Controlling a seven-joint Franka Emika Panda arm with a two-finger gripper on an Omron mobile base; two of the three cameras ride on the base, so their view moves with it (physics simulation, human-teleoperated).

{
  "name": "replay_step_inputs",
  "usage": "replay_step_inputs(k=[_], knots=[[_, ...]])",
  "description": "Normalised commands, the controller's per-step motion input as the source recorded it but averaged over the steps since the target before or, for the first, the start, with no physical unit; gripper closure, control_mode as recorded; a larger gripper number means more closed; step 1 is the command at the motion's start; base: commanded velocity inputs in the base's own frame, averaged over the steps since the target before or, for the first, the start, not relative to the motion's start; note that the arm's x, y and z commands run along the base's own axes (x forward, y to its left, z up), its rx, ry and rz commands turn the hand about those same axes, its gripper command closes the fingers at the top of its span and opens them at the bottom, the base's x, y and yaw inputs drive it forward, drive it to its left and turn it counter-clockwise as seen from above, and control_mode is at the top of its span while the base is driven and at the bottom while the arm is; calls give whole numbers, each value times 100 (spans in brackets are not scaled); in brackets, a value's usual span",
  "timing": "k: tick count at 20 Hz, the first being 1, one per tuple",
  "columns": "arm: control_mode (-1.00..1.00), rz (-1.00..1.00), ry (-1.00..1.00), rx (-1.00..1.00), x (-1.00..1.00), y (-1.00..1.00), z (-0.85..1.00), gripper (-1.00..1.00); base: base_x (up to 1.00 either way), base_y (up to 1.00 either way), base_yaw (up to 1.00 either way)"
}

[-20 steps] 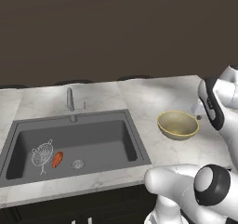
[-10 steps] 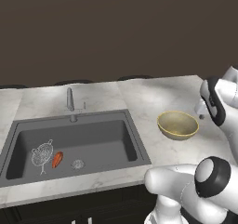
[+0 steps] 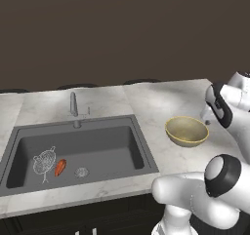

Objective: Pick the strainer and bowl and place them in the sink. Then turn on the water.

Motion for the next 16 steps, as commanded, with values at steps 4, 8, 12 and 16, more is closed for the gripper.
replay_step_inputs(k=[4,8,12,16], knots=[[-100,0,0,0,25,-8,-20,-100,0,0,0],[-100,0,0,2,25,-10,-12,-100,0,0,0],[-100,0,0,2,21,-16,-15,-100,0,0,0],[-100,0,0,4,14,-11,-13,-100,0,0,0]])
